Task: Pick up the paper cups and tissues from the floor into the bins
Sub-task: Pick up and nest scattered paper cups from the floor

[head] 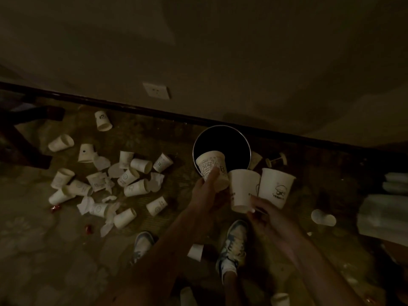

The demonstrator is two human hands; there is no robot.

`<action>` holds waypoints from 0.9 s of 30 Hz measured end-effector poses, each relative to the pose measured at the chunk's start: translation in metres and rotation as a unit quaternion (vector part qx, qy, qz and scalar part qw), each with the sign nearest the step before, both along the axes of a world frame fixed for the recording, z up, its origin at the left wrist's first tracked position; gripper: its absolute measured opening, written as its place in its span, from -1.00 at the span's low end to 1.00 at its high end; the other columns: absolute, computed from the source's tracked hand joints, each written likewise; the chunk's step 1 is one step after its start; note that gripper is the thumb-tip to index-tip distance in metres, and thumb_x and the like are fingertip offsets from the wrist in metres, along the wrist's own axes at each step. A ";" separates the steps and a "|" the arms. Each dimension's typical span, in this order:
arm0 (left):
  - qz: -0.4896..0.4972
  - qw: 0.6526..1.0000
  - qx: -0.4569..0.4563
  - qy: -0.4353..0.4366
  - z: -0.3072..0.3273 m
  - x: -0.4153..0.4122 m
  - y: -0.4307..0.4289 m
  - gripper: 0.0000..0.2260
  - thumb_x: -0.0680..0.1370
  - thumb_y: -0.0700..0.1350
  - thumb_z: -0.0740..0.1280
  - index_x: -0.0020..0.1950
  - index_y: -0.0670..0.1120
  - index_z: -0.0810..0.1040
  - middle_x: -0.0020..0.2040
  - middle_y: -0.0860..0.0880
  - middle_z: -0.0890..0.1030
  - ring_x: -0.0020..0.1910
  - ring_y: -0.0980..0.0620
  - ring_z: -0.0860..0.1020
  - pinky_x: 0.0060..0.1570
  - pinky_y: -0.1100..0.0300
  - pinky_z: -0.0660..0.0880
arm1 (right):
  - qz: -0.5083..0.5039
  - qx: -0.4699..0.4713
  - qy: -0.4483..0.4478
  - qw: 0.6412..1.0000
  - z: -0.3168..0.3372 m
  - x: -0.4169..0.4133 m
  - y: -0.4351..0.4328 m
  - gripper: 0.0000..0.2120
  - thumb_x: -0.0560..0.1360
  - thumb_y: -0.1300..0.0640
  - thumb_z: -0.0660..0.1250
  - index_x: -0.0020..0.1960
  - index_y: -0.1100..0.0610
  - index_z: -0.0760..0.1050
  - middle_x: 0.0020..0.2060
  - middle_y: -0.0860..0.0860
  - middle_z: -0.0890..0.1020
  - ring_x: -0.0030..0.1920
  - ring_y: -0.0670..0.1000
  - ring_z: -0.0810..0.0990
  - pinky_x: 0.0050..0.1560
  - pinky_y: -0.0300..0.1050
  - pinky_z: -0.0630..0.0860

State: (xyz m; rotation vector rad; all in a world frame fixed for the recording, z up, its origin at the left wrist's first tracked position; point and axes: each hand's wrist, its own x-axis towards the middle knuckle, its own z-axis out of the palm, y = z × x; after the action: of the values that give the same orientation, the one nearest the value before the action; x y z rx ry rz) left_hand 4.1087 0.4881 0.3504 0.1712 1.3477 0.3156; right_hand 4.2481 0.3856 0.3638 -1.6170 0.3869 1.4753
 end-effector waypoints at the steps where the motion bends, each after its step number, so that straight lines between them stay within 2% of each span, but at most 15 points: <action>1: -0.007 1.000 -0.001 0.013 -0.007 -0.001 0.003 -0.46 0.55 0.12 0.37 0.41 -0.16 0.39 0.22 -0.21 0.59 0.10 -0.19 0.63 -0.08 -0.01 0.60 | 0.007 0.000 -0.003 1.000 -0.006 -0.001 0.005 -0.36 0.08 0.18 0.58 0.14 0.23 0.55 -0.03 0.14 0.71 -0.03 0.08 0.71 -0.27 -0.15 0.62; 3: -0.010 0.999 0.010 0.036 -0.021 -0.001 0.009 -0.42 0.53 0.13 0.39 0.43 -0.15 0.35 0.22 -0.21 0.58 0.08 -0.19 0.63 -0.13 -0.02 0.60 | 0.018 0.000 -0.011 1.000 -0.021 -0.002 0.015 -0.44 0.11 0.18 0.57 0.09 0.21 0.55 -0.05 0.14 0.72 -0.04 0.07 0.71 -0.27 -0.15 0.62; 6: -0.017 0.998 0.034 0.054 -0.043 0.002 0.015 -0.49 0.54 0.14 0.37 0.36 -0.13 0.38 0.14 -0.15 0.60 -0.02 -0.10 0.64 -0.26 0.09 0.57 | 0.034 -0.002 -0.017 0.999 -0.046 -0.004 0.028 -0.53 0.16 0.18 0.55 0.05 0.18 0.54 -0.17 0.07 0.74 -0.13 0.02 0.73 -0.29 -0.17 0.63; 10: -0.070 0.996 0.042 0.043 -0.070 0.005 0.019 -0.61 0.53 0.11 0.41 0.26 -0.04 0.44 0.16 -0.10 0.60 0.03 -0.05 0.62 -0.15 0.05 0.59 | 0.081 -0.014 -0.040 0.996 -0.084 -0.002 0.041 -0.67 0.31 0.20 0.55 0.03 0.14 0.54 -0.25 -0.01 0.73 -0.15 -0.01 0.72 -0.25 -0.14 0.63; 12: -0.109 0.992 0.062 0.032 -0.082 0.008 0.016 -0.62 0.50 -0.02 0.47 0.27 -0.05 0.48 0.18 -0.12 0.60 0.03 -0.06 0.63 -0.13 0.05 0.64 | 0.132 -0.025 -0.059 0.989 -0.101 -0.001 0.047 -0.72 0.38 0.14 0.53 0.04 0.12 0.55 -0.26 -0.04 0.73 -0.13 -0.01 0.71 -0.13 -0.05 0.63; 13: -0.116 0.990 0.066 0.036 -0.089 0.008 0.015 -0.57 0.49 -0.06 0.49 0.31 -0.07 0.46 0.17 -0.13 0.59 0.02 -0.06 0.64 -0.13 0.05 0.65 | 0.160 -0.033 -0.064 0.984 -0.108 -0.002 0.050 -0.73 0.40 0.09 0.52 0.05 0.11 0.55 -0.25 -0.04 0.73 -0.10 0.00 0.70 -0.04 0.00 0.62; 14: -0.114 0.990 0.064 0.046 -0.094 0.008 0.014 -0.50 0.48 -0.07 0.50 0.37 -0.10 0.42 0.17 -0.13 0.57 0.02 -0.07 0.63 -0.12 0.03 0.65 | 0.187 -0.038 -0.066 0.979 -0.112 -0.003 0.055 -0.72 0.41 0.03 0.51 0.06 0.09 0.56 -0.24 -0.04 0.73 -0.09 0.00 0.70 0.00 0.02 0.62; 15: -0.102 0.991 0.059 0.059 -0.101 0.007 0.016 -0.45 0.48 -0.06 0.50 0.41 -0.12 0.39 0.18 -0.13 0.56 0.04 -0.09 0.62 -0.10 0.00 0.65 | 0.214 -0.040 -0.063 0.974 -0.117 -0.004 0.061 -0.68 0.40 -0.04 0.51 0.06 0.07 0.56 -0.24 -0.05 0.73 -0.13 -0.03 0.70 -0.06 -0.02 0.64; 17: -0.075 0.992 0.058 0.081 -0.113 0.005 0.023 -0.44 0.50 -0.03 0.47 0.44 -0.13 0.39 0.25 -0.17 0.54 0.09 -0.11 0.61 -0.11 0.01 0.66 | 0.265 -0.046 -0.063 0.961 -0.122 -0.002 0.076 -0.57 0.36 -0.22 0.49 0.06 0.04 0.56 -0.32 -0.07 0.71 -0.35 -0.12 0.67 -0.37 -0.17 0.59; 18: -0.064 0.992 0.064 0.085 -0.120 0.005 0.027 -0.47 0.51 -0.01 0.46 0.42 -0.12 0.40 0.26 -0.17 0.54 0.08 -0.10 0.62 -0.17 0.06 0.66 | 0.289 -0.056 -0.068 0.953 -0.126 0.000 0.084 -0.47 0.30 -0.34 0.46 0.06 0.03 0.56 -0.38 -0.08 0.68 -0.44 -0.12 0.63 -0.45 -0.21 0.52; 20: -0.047 0.993 0.077 0.074 -0.131 0.004 0.035 -0.54 0.55 0.03 0.41 0.38 -0.11 0.44 0.22 -0.13 0.57 0.05 -0.06 0.62 -0.22 0.14 0.64 | 0.330 -0.077 -0.074 0.938 -0.134 0.005 0.096 -0.22 0.10 -0.56 0.36 0.05 0.01 0.54 -0.45 -0.05 0.64 -0.46 -0.08 0.58 -0.44 -0.21 0.47; 22: -0.039 0.996 0.068 0.036 -0.137 0.001 0.041 -0.60 0.59 0.07 0.34 0.36 -0.08 0.46 0.16 -0.07 0.59 0.07 -0.06 0.62 -0.09 0.10 0.63 | 0.357 -0.096 -0.064 0.927 -0.141 0.009 0.106 -0.08 -0.03 -0.66 0.26 0.05 0.00 0.51 -0.33 0.03 0.64 -0.37 -0.02 0.60 -0.36 -0.18 0.49; 23: -0.042 0.997 0.057 0.020 -0.138 -0.002 0.042 -0.63 0.61 0.07 0.31 0.35 -0.06 0.47 0.15 -0.05 0.58 0.10 -0.06 0.61 -0.01 0.07 0.62 | 0.364 -0.104 -0.054 0.924 -0.144 0.010 0.108 -0.07 -0.01 -0.68 0.23 0.05 0.01 0.50 -0.22 0.06 0.65 -0.30 0.01 0.63 -0.32 -0.17 0.51; 25: -0.058 0.997 0.043 0.009 -0.140 -0.008 0.041 -0.70 0.63 0.06 0.28 0.30 -0.05 0.49 0.14 -0.03 0.58 0.12 -0.06 0.59 0.07 0.04 0.58 | 0.382 -0.122 -0.036 0.916 -0.146 0.009 0.106 -0.14 0.14 -0.66 0.18 0.06 0.04 0.50 -0.09 0.09 0.66 -0.15 0.06 0.65 -0.28 -0.14 0.54; 27: -0.077 0.996 0.050 0.016 -0.138 -0.017 0.037 -0.75 0.64 0.05 0.26 0.22 -0.06 0.53 0.09 -0.07 0.61 0.03 -0.02 0.62 -0.04 0.09 0.59 | 0.403 -0.128 -0.025 0.906 -0.146 0.007 0.097 -0.28 0.33 -0.55 0.19 0.04 0.07 0.54 -0.18 0.04 0.69 -0.21 0.01 0.66 -0.35 -0.17 0.53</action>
State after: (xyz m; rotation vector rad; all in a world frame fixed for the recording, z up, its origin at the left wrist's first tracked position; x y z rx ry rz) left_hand 4.0914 0.5247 0.2124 0.3639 1.3425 0.2521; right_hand 4.2553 0.4821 0.2177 -2.1662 -0.1680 2.0342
